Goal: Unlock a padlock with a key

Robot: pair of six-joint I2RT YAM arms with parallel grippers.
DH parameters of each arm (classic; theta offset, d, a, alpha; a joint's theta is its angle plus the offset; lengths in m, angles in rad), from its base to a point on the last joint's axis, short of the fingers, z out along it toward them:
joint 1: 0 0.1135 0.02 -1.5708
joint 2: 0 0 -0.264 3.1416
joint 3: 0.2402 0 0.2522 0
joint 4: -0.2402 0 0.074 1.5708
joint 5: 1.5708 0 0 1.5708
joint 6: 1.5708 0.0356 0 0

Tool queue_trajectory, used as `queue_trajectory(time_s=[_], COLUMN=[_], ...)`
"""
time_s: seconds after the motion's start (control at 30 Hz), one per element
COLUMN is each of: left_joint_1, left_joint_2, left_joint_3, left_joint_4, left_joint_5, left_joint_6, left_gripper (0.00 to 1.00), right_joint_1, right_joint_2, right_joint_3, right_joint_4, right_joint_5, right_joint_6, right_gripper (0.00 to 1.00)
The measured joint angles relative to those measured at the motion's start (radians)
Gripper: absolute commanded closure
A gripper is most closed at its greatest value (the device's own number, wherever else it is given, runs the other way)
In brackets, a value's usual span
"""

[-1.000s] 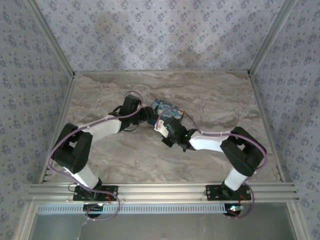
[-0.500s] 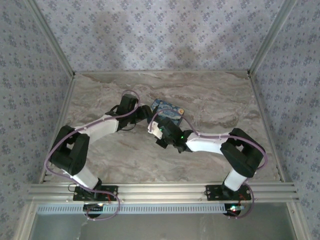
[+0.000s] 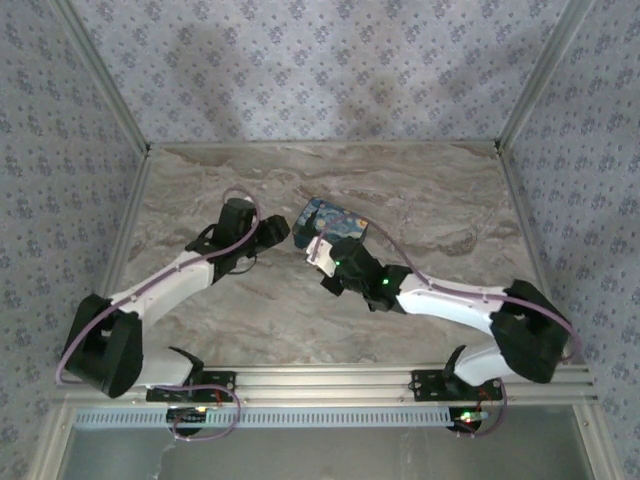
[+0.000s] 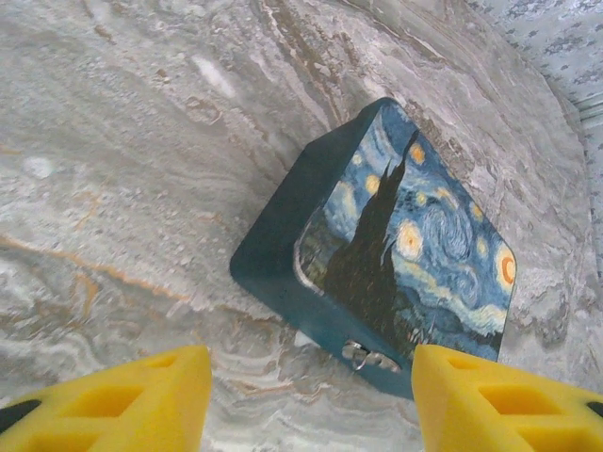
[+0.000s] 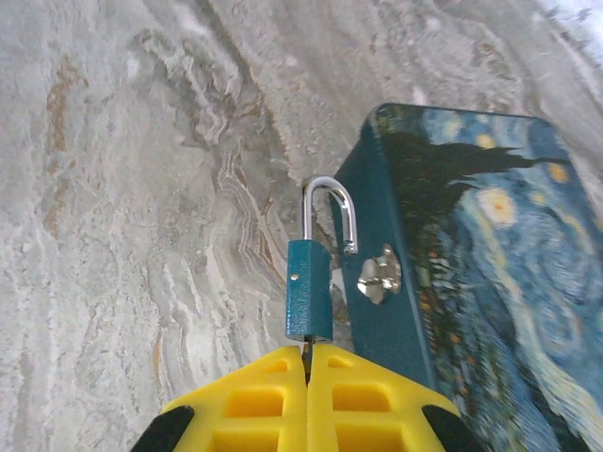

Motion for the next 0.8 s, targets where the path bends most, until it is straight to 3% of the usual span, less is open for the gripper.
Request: queue_trajectory(time_s=[0.2,0.43,0.6,0.8], left_joint_1=[0.0,0.0,0.02,0.026], left_joint_2=[-0.113,-0.264,-0.345,-0.357], left_joint_3=[-0.105,-0.179,-0.2,-0.221], left_joint_4=[-0.043,-0.142,-0.195,-0.234], left_joint_5=[-0.028,-0.087,-0.122,-0.14], left_joint_6=[-0.004,-0.003,-0.003,-0.003], left_gripper=[0.41,0.36,0.36,0.35], right_joint_1=[-0.056,-0.238,-0.39,-0.525], right_joint_2=[-0.168,-0.338,-0.352,-0.26], right_joint_3=[-0.055,-0.108,-0.113,-0.113], right_joint_4=[-0.069,-0.15,-0.206,-0.287], right_joint_5=[0.014,0.013,0.019,0.071], right_joint_6=[0.092,0.23,0.346,0.486], right_gripper=[1.0,1.0,1.0,1.0])
